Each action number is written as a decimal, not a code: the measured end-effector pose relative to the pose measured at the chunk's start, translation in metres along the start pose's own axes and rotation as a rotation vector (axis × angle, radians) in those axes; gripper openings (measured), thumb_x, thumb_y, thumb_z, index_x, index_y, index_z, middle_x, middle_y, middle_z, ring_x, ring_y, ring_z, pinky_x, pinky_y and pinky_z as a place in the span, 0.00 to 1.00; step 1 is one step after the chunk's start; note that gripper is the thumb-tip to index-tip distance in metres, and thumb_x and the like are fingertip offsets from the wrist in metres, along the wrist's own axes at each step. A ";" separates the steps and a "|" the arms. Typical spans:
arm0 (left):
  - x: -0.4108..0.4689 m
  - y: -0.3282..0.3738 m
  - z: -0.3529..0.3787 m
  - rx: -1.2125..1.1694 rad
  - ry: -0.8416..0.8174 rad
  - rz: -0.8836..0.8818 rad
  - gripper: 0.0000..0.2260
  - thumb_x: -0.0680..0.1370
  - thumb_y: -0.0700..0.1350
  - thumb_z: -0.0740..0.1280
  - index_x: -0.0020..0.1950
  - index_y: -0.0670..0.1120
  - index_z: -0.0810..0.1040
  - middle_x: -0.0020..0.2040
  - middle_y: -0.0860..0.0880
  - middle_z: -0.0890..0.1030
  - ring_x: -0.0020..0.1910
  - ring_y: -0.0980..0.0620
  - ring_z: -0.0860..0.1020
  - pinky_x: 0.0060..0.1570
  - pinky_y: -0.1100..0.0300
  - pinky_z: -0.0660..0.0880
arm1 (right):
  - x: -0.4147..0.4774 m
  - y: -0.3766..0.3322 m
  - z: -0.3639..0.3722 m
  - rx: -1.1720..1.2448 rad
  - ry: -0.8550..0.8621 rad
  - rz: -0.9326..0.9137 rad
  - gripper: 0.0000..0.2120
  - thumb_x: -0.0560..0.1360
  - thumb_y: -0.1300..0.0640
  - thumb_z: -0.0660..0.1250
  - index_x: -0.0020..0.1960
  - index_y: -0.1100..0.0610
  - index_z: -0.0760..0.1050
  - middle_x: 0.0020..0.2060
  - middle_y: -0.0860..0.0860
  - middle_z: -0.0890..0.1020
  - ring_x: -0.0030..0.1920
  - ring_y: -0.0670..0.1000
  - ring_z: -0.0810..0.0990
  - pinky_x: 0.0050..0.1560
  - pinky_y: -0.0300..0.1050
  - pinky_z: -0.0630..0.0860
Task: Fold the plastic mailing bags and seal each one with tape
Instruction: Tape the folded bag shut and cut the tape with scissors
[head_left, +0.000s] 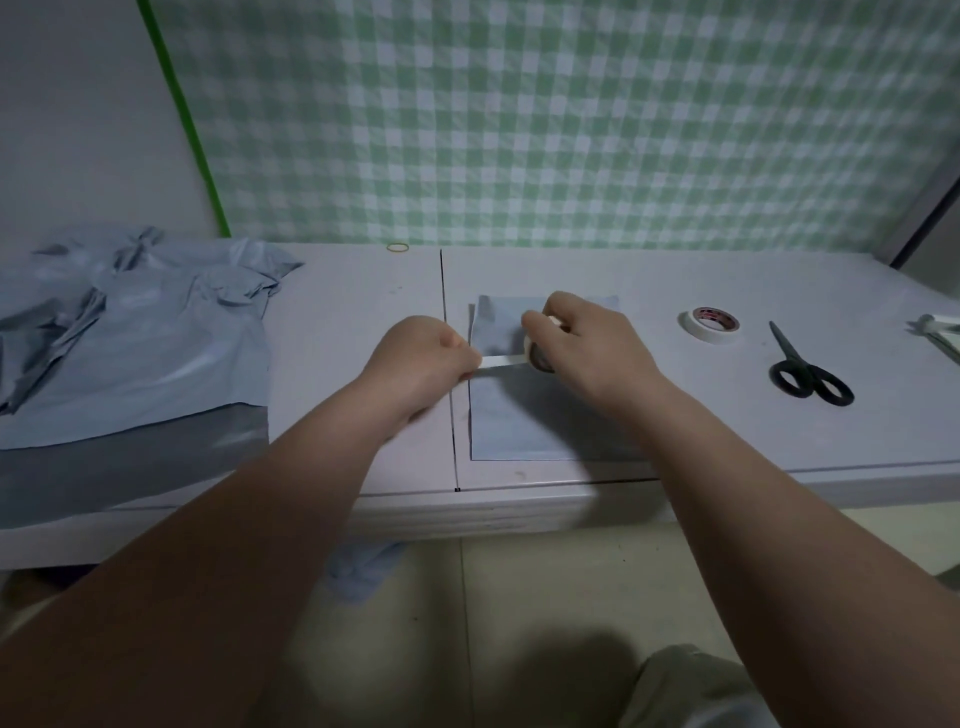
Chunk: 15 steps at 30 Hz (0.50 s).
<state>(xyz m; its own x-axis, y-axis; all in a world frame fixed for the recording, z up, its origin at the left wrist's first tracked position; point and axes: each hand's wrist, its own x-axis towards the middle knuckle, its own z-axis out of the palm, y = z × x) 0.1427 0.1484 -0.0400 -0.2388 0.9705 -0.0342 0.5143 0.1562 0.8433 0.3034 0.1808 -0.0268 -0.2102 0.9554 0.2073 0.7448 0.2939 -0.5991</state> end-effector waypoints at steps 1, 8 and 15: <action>0.002 -0.001 0.000 0.009 -0.003 0.004 0.10 0.71 0.43 0.68 0.41 0.35 0.80 0.34 0.43 0.74 0.34 0.49 0.71 0.36 0.59 0.66 | -0.002 0.001 0.001 0.044 0.011 0.002 0.15 0.76 0.47 0.59 0.39 0.57 0.70 0.34 0.49 0.76 0.37 0.50 0.73 0.41 0.49 0.69; 0.013 -0.002 0.005 0.164 -0.004 0.040 0.12 0.65 0.50 0.68 0.35 0.41 0.79 0.35 0.43 0.79 0.38 0.43 0.76 0.44 0.52 0.73 | -0.007 0.015 0.013 0.213 0.099 0.038 0.14 0.72 0.46 0.67 0.35 0.55 0.71 0.31 0.47 0.75 0.33 0.46 0.71 0.38 0.45 0.69; 0.019 -0.004 0.009 0.296 0.019 0.090 0.09 0.72 0.43 0.67 0.32 0.46 0.74 0.33 0.46 0.75 0.36 0.45 0.72 0.40 0.56 0.68 | -0.004 0.018 0.014 0.180 0.079 0.058 0.14 0.71 0.44 0.67 0.40 0.56 0.74 0.35 0.48 0.79 0.38 0.48 0.75 0.43 0.47 0.73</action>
<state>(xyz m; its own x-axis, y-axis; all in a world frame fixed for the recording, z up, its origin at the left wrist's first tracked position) 0.1436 0.1684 -0.0491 -0.1956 0.9796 0.0457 0.7512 0.1197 0.6491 0.3090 0.1823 -0.0491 -0.1151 0.9677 0.2244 0.6278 0.2459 -0.7385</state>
